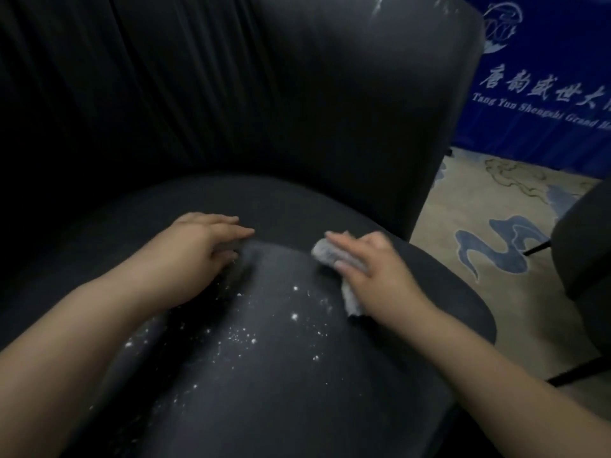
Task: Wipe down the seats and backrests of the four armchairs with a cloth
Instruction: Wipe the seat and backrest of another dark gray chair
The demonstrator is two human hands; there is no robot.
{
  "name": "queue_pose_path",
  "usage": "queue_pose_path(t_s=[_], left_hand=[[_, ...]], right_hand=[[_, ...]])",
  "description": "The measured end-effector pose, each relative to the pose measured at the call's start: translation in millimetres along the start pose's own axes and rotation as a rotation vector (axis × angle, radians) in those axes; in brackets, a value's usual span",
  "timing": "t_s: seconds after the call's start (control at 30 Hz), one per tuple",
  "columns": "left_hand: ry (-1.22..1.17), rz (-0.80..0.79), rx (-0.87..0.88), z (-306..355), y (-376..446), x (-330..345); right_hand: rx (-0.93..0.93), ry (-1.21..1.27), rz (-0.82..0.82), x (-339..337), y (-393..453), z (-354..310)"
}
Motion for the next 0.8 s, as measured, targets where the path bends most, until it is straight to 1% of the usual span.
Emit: queue_pose_path(t_s=[0.07, 0.1, 0.13, 0.2, 0.27, 0.33, 0.4, 0.47, 0.5, 0.53, 0.6, 0.63, 0.7, 0.8], left_hand=[[-0.002, 0.040, 0.011, 3.0, -10.0, -3.8], [-0.013, 0.068, 0.005, 1.8, -15.1, -5.8], [-0.031, 0.100, -0.007, 0.6, -19.4, -7.0], [-0.071, 0.145, -0.062, -3.6, -25.6, -7.1], [-0.082, 0.151, -0.111, -7.2, -29.1, -5.6], [-0.038, 0.122, -0.132, -9.9, -33.7, -4.3], [0.036, 0.122, -0.105, -6.2, -44.2, -5.7], [0.084, 0.146, -0.037, 9.9, -63.6, -7.6], [0.097, 0.123, -0.003, 21.8, -75.6, -5.0], [0.099, 0.087, 0.031, 34.7, -87.9, 0.5], [0.109, 0.034, 0.080, 57.6, -107.4, 12.9], [0.127, 0.010, 0.090, 65.3, -114.4, 19.2], [0.155, -0.014, 0.076, 74.2, -123.3, 25.8], [0.157, 0.028, 0.106, 83.5, -131.3, 28.9]], right_hand=[[0.101, -0.109, 0.079, -14.5, 1.3, 19.8], [0.142, -0.156, 0.087, -12.1, -3.5, 23.8], [0.146, -0.182, 0.090, -5.2, -10.6, 22.6], [0.050, -0.151, 0.069, 15.8, -26.1, 6.4], [-0.054, -0.072, 0.018, 27.6, -31.9, -7.2], [-0.042, -0.025, -0.004, 20.6, -16.8, -4.1], [0.065, -0.051, 0.055, 3.1, 6.2, 11.1], [0.135, -0.129, 0.100, -2.9, 12.1, 20.9], [0.123, -0.149, 0.088, 1.8, 7.5, 19.6], [0.069, -0.146, 0.059, 10.0, 0.0, 14.2], [-0.066, -0.081, -0.024, 26.5, -18.6, -0.7], [-0.103, -0.046, -0.053, 28.6, -22.1, -3.6], [-0.071, -0.029, -0.052, 20.2, -10.0, 1.6], [0.062, -0.150, 0.055, 4.0, 6.0, 16.3]])
Point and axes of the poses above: each hand's wrist, its own y-axis towards the middle knuckle, its own x-axis out of the palm, z = x × y, the point moved 5 cm from there along y, towards the middle knuckle, and after that the axes turned 2 degrees about x, right-handed, at the moved point
